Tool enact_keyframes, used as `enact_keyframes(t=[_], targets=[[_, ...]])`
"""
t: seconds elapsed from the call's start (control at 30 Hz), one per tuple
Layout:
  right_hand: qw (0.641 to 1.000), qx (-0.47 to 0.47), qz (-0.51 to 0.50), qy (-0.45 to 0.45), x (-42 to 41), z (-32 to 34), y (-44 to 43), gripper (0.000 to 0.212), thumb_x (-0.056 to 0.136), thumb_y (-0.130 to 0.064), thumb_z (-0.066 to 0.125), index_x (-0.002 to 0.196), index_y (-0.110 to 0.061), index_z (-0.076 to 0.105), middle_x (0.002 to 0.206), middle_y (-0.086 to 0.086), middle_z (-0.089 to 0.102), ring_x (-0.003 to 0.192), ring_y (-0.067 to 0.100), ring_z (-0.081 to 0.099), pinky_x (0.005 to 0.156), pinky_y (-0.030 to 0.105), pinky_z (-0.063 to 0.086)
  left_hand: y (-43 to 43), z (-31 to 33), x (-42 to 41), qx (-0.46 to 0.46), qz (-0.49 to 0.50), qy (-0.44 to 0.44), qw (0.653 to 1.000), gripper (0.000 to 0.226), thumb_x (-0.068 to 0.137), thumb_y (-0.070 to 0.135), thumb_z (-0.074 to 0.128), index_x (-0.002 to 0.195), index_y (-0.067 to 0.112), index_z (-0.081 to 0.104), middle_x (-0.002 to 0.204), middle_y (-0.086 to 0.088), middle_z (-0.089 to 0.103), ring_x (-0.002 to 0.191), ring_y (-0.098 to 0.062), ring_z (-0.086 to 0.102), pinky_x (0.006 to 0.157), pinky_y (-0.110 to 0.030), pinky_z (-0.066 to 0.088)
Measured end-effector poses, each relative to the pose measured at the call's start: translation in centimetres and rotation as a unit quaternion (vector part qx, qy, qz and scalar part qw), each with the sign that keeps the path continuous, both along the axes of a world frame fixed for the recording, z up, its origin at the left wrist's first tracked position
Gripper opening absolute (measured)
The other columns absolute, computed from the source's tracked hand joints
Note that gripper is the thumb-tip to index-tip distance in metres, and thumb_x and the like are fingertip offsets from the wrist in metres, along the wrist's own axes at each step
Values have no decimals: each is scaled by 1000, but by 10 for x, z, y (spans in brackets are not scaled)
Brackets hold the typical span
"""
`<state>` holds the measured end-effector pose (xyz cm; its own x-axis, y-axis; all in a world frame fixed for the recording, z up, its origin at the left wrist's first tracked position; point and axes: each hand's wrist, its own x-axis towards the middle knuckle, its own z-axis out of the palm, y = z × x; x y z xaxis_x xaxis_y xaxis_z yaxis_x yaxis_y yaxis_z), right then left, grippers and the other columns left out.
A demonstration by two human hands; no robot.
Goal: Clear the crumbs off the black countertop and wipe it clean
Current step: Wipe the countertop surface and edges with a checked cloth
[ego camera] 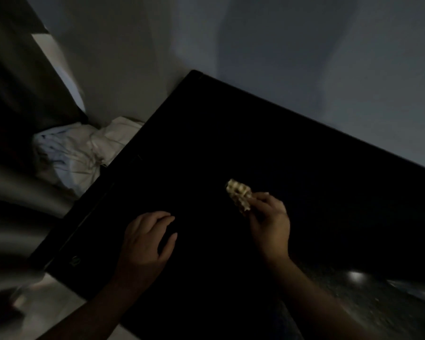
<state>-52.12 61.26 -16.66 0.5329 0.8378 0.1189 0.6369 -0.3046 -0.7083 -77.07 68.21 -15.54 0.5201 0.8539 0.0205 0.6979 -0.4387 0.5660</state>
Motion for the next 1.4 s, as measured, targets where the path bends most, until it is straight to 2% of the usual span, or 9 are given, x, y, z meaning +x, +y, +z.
enact_keyframes(t=[0.13, 0.3, 0.5, 0.67, 0.83, 1.0, 1.07, 1.17, 1.4], targets=[[998, 19, 62, 18, -51, -4, -39, 43, 72, 6, 72, 104, -22, 73, 105, -11, 62, 102, 3, 50, 92, 7, 36, -8, 6, -12, 7, -2, -1, 1000, 43, 88, 38, 42, 112, 12, 66, 113, -4, 60, 107, -24, 53, 91, -44, 45], [997, -1, 75, 25, -64, 2, -51, 36, 74, 1, 74, 102, -22, 75, 103, -10, 64, 98, 10, 56, 85, 13, 41, -19, 2, -30, -1, -21, 40, 999, 48, 88, 41, 41, 117, 11, 63, 119, -5, 58, 111, -26, 52, 93, -45, 45], [999, 30, -27, 0, -43, 14, -45, 27, 78, -9, 75, 104, -16, 73, 105, -10, 62, 98, 10, 52, 81, 4, 35, -16, -1, -42, -20, -52, 51, 997, 56, 86, 52, 41, 126, 16, 57, 130, -3, 51, 119, -25, 44, 97, -47, 41], [1000, 0, -16, 4, -70, 6, -63, 32, 80, -5, 73, 110, -16, 71, 116, -5, 63, 108, 13, 53, 89, 22, 42, -14, 0, -47, -19, -76, 64, 995, 62, 85, 56, 39, 131, 17, 52, 136, -3, 47, 124, -25, 40, 100, -48, 37], [999, -33, 38, 14, -111, 6, -92, 32, 80, -12, 72, 109, -23, 71, 114, -14, 60, 104, 1, 48, 89, 1, 32, -14, 2, -49, -10, -87, 86, 992, 67, 85, 59, 32, 135, 17, 48, 140, -3, 42, 129, -26, 36, 104, -47, 33], [998, 7, -51, 22, -102, 12, -93, 31, 78, -4, 74, 106, -16, 73, 107, -12, 62, 104, 13, 55, 88, 4, 34, -16, 3, -50, -7, -97, 72, 993, 72, 83, 60, 30, 137, 16, 47, 141, -6, 41, 131, -28, 34, 106, -46, 29], [998, -11, -66, 21, -100, 15, -88, 29, 81, -12, 73, 109, -17, 71, 109, -15, 59, 108, 14, 52, 88, -1, 28, -15, 4, -50, -13, -101, 58, 993, 71, 83, 59, 33, 137, 15, 47, 141, -8, 41, 131, -30, 34, 106, -47, 27], [998, -36, -45, 1, -118, 12, -96, 26, 84, -32, 69, 107, -21, 72, 112, -13, 62, 109, 9, 50, 85, 7, 32, -15, 4, -51, -10, -110, 62, 992, 60, 90, 47, 52, 139, 15, 43, 144, -7, 36, 133, -29, 29, 109, -45, 24], [997, -76, -19, -26, -179, 9, -147, 33, 71, -5, 79, 101, -15, 74, 106, 0, 68, 94, 19, 61, 78, 20, 43, -13, 2, -59, -17, -142, 67, 987, 60, 91, 39, 55, 143, 17, 37, 150, -3, 28, 138, -25, 23, 111, -42, 22]])
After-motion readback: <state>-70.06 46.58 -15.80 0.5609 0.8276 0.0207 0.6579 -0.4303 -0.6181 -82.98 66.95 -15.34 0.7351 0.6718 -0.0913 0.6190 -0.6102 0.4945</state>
